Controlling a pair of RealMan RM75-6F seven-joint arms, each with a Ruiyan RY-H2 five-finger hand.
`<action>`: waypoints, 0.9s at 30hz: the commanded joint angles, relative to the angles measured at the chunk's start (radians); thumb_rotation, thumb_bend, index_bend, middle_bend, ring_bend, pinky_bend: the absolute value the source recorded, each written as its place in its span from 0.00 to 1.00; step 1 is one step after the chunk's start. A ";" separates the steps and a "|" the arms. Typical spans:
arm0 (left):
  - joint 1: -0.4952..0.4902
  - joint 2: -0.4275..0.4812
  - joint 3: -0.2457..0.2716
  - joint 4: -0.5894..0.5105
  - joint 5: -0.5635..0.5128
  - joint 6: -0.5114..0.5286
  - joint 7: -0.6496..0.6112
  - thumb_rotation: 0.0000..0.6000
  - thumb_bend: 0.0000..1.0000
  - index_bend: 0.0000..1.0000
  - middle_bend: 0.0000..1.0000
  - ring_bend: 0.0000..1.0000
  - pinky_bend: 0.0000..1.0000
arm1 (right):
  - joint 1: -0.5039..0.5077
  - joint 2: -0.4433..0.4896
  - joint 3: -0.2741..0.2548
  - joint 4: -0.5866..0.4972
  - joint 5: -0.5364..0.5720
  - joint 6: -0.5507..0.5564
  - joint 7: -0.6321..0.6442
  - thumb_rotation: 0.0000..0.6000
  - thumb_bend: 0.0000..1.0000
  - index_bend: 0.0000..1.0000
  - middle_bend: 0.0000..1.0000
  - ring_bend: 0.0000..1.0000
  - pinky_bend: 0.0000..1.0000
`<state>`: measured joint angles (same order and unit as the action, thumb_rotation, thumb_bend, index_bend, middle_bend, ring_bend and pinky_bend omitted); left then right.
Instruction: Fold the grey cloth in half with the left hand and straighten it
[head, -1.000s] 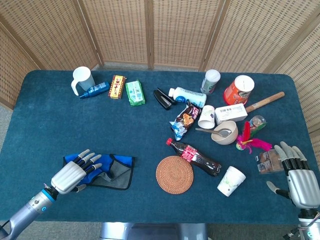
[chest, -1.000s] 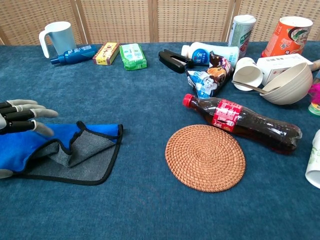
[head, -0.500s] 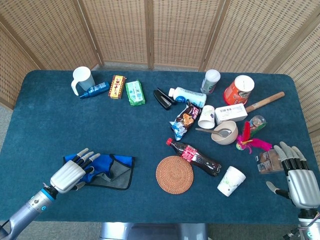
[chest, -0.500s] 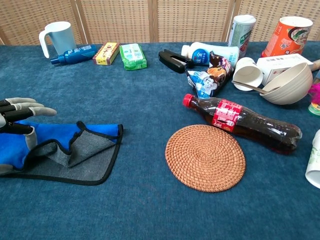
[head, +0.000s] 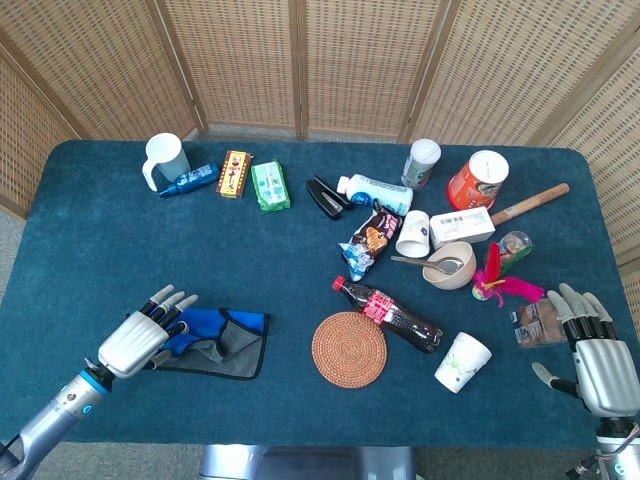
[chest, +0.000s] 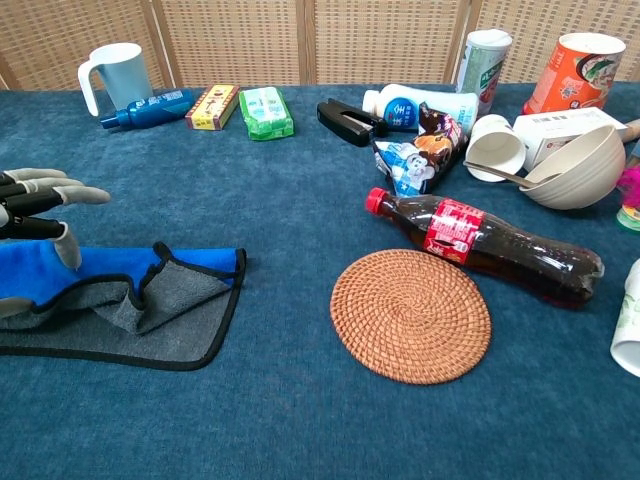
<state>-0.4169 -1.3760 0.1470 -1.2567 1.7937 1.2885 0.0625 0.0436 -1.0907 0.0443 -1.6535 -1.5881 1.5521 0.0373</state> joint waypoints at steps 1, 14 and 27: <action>0.002 0.000 -0.001 0.005 -0.002 0.003 -0.002 1.00 0.36 0.36 0.00 0.00 0.03 | 0.000 0.000 0.000 0.000 0.000 0.000 0.000 1.00 0.10 0.00 0.00 0.00 0.12; -0.006 0.006 -0.015 0.021 0.003 0.032 -0.047 1.00 0.36 0.31 0.00 0.00 0.03 | 0.000 -0.001 0.000 -0.002 0.001 0.000 -0.003 1.00 0.10 0.00 0.00 0.00 0.12; 0.011 0.011 -0.018 0.086 -0.009 0.073 -0.126 1.00 0.36 0.30 0.00 0.00 0.03 | 0.001 -0.005 -0.002 -0.004 0.000 -0.004 -0.015 1.00 0.10 0.00 0.00 0.00 0.12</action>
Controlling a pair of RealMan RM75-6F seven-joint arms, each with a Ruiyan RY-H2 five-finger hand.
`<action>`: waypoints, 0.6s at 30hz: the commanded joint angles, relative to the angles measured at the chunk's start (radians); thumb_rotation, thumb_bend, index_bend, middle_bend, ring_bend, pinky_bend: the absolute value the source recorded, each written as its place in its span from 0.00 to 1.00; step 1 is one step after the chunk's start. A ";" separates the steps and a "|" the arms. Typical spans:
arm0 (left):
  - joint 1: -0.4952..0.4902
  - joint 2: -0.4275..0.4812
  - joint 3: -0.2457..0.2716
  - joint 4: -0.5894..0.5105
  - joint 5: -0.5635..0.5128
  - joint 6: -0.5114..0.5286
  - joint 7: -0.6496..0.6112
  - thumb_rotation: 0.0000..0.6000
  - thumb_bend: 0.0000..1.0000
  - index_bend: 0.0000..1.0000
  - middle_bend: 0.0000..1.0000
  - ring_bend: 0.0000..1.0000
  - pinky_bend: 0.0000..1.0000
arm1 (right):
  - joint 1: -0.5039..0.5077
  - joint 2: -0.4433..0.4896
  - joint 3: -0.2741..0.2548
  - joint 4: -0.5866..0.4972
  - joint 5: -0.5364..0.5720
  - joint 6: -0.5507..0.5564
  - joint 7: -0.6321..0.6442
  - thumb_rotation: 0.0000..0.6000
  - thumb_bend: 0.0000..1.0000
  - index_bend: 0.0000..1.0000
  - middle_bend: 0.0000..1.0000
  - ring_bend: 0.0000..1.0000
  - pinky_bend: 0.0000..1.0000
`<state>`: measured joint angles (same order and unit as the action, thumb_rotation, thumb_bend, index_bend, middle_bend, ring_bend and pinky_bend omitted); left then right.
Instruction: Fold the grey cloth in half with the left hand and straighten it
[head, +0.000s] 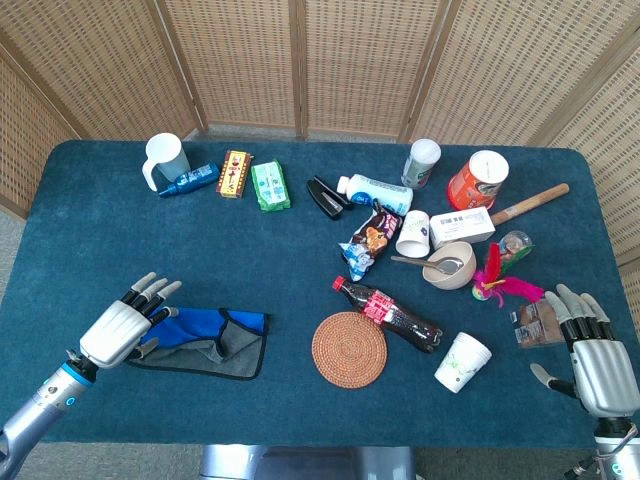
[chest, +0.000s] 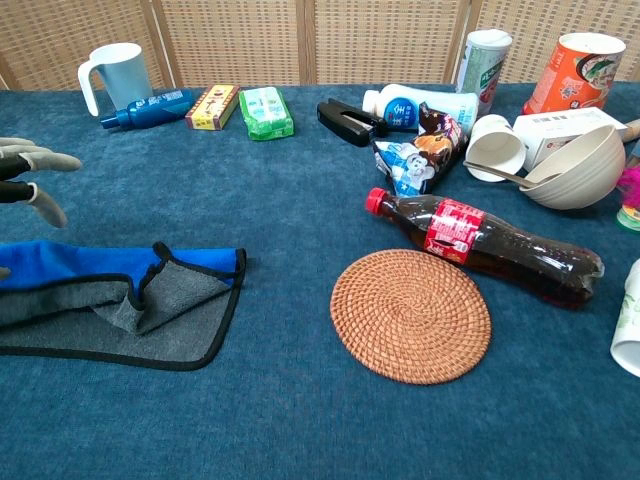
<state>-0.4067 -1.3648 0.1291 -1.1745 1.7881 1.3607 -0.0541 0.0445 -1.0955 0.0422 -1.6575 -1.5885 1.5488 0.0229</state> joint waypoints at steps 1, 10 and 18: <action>0.002 -0.001 0.000 0.006 -0.003 0.002 -0.015 1.00 0.36 0.30 0.00 0.00 0.03 | 0.000 0.000 0.000 0.000 0.000 -0.001 -0.001 1.00 0.10 0.00 0.00 0.00 0.12; 0.001 0.031 0.053 0.028 0.047 0.016 -0.121 1.00 0.36 0.29 0.00 0.00 0.02 | 0.001 -0.001 0.001 0.001 0.003 -0.002 0.000 1.00 0.10 0.00 0.00 0.00 0.12; 0.013 0.053 0.119 0.061 0.117 0.045 -0.166 1.00 0.34 0.30 0.00 0.00 0.02 | 0.003 -0.002 0.000 0.001 0.000 -0.004 -0.004 1.00 0.10 0.00 0.00 0.00 0.12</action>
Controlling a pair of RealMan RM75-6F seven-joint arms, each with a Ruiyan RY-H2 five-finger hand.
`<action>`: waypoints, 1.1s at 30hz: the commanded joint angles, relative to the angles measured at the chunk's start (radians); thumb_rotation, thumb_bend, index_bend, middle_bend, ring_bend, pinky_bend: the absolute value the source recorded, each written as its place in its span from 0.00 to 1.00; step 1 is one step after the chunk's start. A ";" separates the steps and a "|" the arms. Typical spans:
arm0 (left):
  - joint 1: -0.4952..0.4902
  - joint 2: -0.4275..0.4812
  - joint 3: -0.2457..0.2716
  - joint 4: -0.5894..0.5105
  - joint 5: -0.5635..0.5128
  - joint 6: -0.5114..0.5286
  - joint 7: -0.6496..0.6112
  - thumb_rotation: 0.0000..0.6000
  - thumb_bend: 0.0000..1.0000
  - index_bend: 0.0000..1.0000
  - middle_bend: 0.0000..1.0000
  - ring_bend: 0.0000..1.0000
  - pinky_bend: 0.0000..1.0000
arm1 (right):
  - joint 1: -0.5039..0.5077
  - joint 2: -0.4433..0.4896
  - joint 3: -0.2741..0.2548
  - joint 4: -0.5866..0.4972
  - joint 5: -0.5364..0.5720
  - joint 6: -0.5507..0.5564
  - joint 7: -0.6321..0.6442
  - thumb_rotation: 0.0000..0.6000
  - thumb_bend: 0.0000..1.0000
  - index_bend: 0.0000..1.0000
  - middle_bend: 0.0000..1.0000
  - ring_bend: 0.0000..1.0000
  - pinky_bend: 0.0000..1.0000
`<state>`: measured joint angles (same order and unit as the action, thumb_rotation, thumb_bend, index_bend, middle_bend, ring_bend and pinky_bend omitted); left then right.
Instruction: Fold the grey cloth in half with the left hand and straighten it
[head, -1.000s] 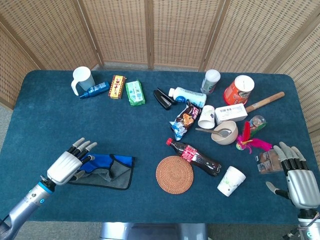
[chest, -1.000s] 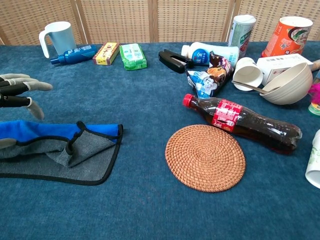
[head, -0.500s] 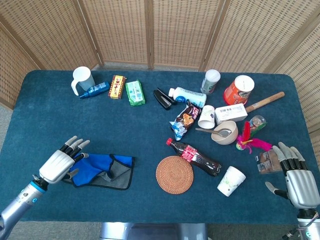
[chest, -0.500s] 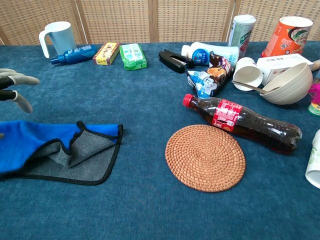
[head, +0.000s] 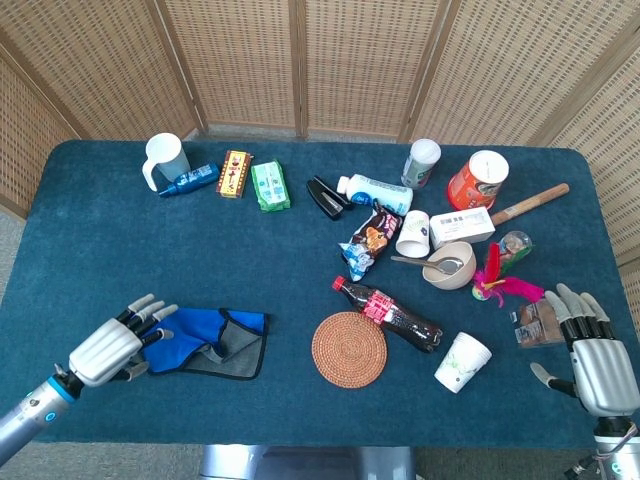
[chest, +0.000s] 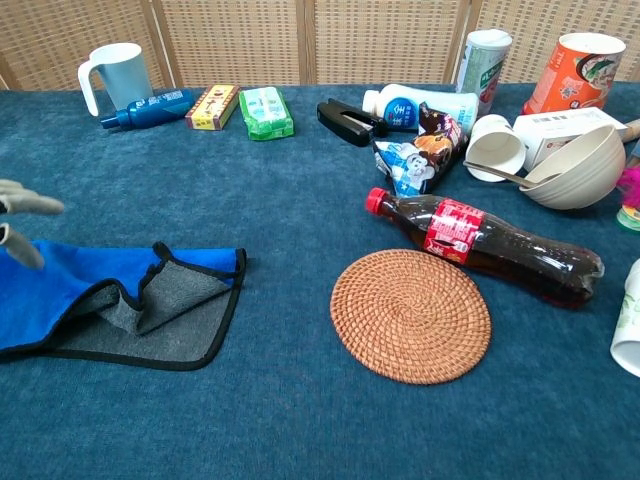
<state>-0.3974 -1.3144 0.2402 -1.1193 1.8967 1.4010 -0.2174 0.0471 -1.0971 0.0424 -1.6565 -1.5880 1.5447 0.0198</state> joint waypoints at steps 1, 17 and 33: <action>0.006 0.002 0.014 0.008 0.014 0.005 0.000 1.00 0.34 0.31 0.00 0.00 0.02 | 0.000 -0.001 0.000 0.000 0.000 -0.001 -0.002 1.00 0.10 0.00 0.00 0.00 0.12; 0.022 -0.021 0.055 0.036 0.030 -0.030 0.006 1.00 0.34 0.31 0.00 0.00 0.02 | 0.000 0.000 0.001 -0.001 0.002 0.001 0.001 1.00 0.10 0.00 0.00 0.00 0.12; 0.033 -0.069 0.031 0.077 0.018 -0.018 0.054 1.00 0.34 0.31 0.00 0.00 0.02 | 0.000 0.001 -0.001 -0.002 0.000 0.000 0.000 1.00 0.10 0.00 0.00 0.00 0.12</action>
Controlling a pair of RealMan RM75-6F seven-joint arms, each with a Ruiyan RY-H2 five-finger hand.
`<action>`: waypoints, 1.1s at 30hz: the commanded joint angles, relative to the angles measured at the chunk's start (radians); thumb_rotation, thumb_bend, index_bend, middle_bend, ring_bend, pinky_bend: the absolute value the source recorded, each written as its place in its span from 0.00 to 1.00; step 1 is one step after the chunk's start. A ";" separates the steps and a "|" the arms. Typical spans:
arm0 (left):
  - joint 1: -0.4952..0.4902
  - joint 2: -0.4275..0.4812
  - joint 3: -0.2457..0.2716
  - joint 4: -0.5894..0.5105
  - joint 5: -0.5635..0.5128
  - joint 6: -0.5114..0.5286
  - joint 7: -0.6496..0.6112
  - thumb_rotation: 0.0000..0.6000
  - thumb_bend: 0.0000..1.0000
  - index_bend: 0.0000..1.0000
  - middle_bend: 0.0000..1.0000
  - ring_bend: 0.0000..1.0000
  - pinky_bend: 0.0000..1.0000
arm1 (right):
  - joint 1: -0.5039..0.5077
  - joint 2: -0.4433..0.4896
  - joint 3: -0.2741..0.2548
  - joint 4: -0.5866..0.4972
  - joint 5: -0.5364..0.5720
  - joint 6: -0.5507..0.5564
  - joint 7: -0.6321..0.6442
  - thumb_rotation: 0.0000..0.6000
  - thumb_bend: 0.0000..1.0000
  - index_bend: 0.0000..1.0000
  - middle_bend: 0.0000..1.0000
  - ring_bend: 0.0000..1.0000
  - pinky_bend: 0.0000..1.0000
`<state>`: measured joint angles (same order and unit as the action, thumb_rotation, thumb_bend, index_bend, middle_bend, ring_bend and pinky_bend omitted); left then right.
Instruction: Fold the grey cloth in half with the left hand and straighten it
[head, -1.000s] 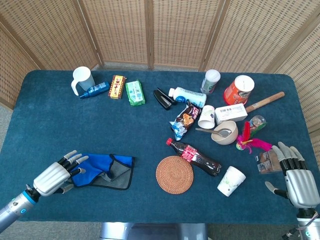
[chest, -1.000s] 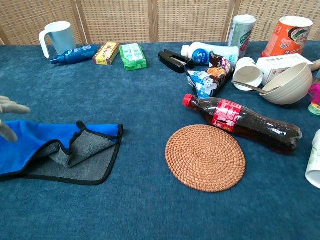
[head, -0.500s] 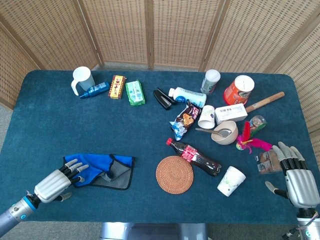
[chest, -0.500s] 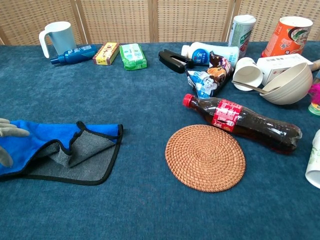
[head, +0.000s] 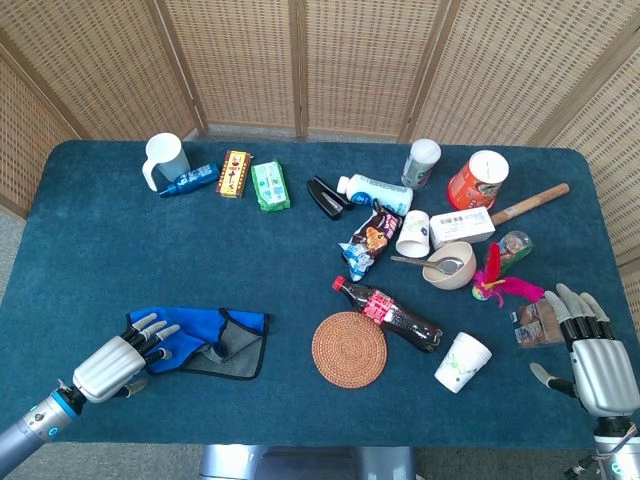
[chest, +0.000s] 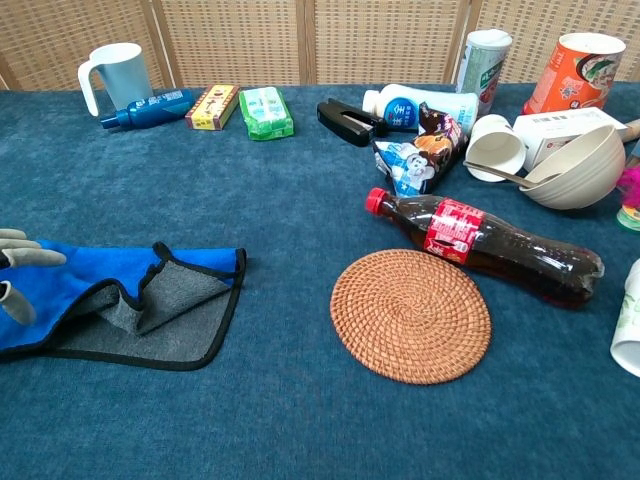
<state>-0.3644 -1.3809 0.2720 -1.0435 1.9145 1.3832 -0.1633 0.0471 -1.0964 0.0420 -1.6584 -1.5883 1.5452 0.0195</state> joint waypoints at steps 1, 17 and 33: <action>0.000 -0.004 -0.002 0.003 0.000 0.001 0.002 1.00 0.34 0.32 0.00 0.00 0.02 | 0.000 0.001 0.000 -0.001 0.000 -0.001 0.001 1.00 0.10 0.00 0.00 0.00 0.12; 0.005 -0.049 -0.020 0.019 -0.007 0.010 0.047 1.00 0.34 0.35 0.00 0.00 0.05 | 0.000 0.003 -0.003 -0.002 -0.005 -0.001 0.006 1.00 0.10 0.00 0.00 0.00 0.12; 0.008 -0.053 -0.027 0.032 -0.022 0.017 0.052 1.00 0.35 0.54 0.00 0.00 0.06 | 0.001 0.005 -0.006 -0.004 -0.008 -0.003 0.013 1.00 0.10 0.00 0.00 0.00 0.12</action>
<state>-0.3557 -1.4337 0.2454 -1.0121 1.8935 1.3999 -0.1117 0.0481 -1.0909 0.0361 -1.6626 -1.5962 1.5421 0.0326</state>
